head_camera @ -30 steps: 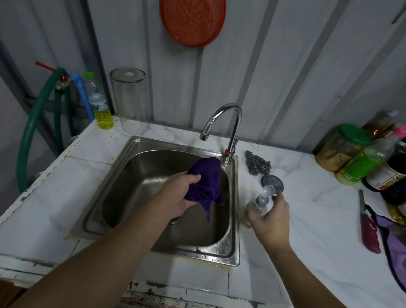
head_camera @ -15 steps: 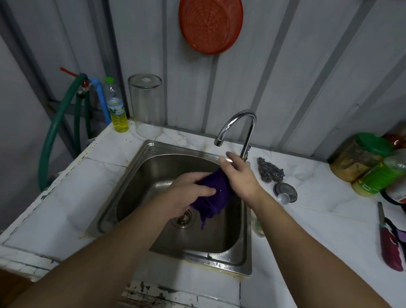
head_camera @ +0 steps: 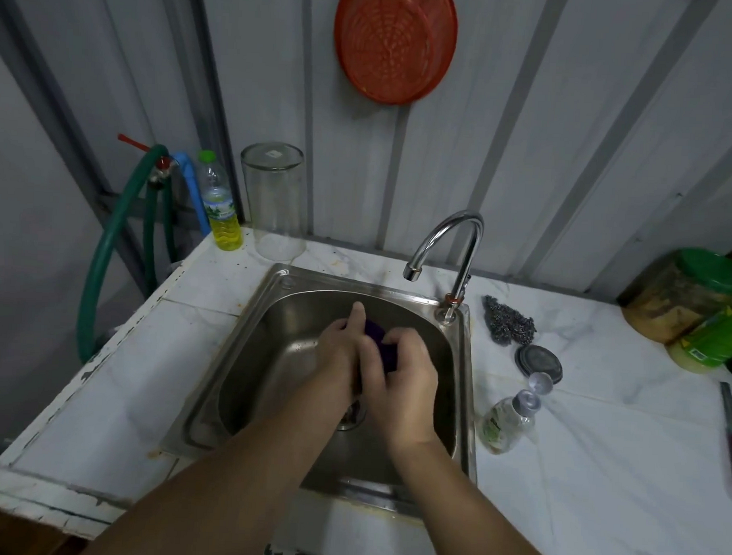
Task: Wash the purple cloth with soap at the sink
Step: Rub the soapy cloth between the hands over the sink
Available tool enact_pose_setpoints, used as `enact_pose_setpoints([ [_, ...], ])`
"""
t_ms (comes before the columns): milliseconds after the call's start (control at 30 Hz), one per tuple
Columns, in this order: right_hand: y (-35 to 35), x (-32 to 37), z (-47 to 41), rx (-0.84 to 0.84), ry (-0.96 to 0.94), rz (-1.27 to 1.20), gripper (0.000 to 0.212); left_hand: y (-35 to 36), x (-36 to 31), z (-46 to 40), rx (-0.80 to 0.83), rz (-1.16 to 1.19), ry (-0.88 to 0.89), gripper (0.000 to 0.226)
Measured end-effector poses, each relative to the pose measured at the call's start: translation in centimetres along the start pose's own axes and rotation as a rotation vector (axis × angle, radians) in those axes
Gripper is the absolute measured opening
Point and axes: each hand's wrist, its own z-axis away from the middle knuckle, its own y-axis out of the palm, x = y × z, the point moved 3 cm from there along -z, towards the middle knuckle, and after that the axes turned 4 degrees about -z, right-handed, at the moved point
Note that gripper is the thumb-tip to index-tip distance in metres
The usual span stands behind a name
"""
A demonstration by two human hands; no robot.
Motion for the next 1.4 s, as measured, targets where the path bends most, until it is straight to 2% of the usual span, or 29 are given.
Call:
enact_pose_setpoints([
  [67,0.5,0.0,0.0,0.009,-0.108,0.062,0.033,0.1,0.2,-0.4,0.052,-0.006,-0.022,0.049],
  [133,1.0,-1.0,-0.8,0.011,-0.070,0.089,0.034,0.6,0.7,-0.5,0.107,0.061,-0.018,0.043],
  [267,1.1,-5.2,-4.1,0.034,0.429,-0.024,0.045,1.7,0.4,-0.4,0.074,0.098,-0.097,0.030],
  [400,1.2,-7.1,-5.5,0.156,0.623,0.009,0.044,2.2,0.6,-0.5,0.072,0.080,-0.117,0.028],
  [467,1.3,-6.6,-5.0,0.124,0.586,0.027,0.043,2.1,-0.1,-0.5,0.046,0.125,-0.164,0.031],
  [567,1.1,-4.2,-3.3,0.049,0.372,0.028,0.044,1.4,-0.9,-1.3,-0.043,0.204,-0.176,0.035],
  [633,1.6,-2.0,-2.0,0.067,0.192,0.062,0.043,1.3,-1.1,-1.6,0.003,0.176,-0.100,0.030],
  [700,1.9,-0.7,-1.6,0.069,0.119,0.089,0.043,1.2,-0.9,-1.3,0.093,0.131,-0.145,0.031],
  [767,1.7,-1.8,-2.7,0.025,0.220,0.113,0.043,1.7,-0.4,-0.9,0.134,0.068,-0.168,0.033],
  [833,0.9,-4.6,-4.7,0.005,0.451,0.111,0.044,2.5,0.1,-0.8,0.142,0.023,-0.151,0.033],
  [900,0.5,-7.5,-6.0,0.057,0.695,0.041,0.040,3.3,0.7,-0.4,0.187,0.024,-0.154,0.027],
  [967,0.6,-8.5,-5.9,0.076,0.799,0.011,0.039,3.3,0.9,-0.3,0.158,0.024,-0.158,0.025],
  [1067,0.9,-6.8,-4.6,0.000,0.721,-0.066,0.043,2.8,0.1,-1.1,0.062,0.109,-0.182,0.033],
  [1133,1.2,-4.1,-3.0,-0.018,0.531,-0.094,0.043,2.1,-0.4,-2.0,0.009,0.172,-0.161,0.037],
  [1233,2.3,-0.8,-1.5,0.045,0.268,-0.010,0.043,1.3,-0.1,-2.4,0.047,0.195,-0.166,0.035],
  [1300,2.5,-1.6,-2.8,0.056,0.297,0.054,0.044,1.6,0.3,-2.4,0.117,0.203,-0.181,0.032],
  [1400,1.5,-5.9,-6.2,0.054,0.599,0.067,0.042,2.7,0.8,-1.4,0.184,0.120,-0.181,0.030],
])
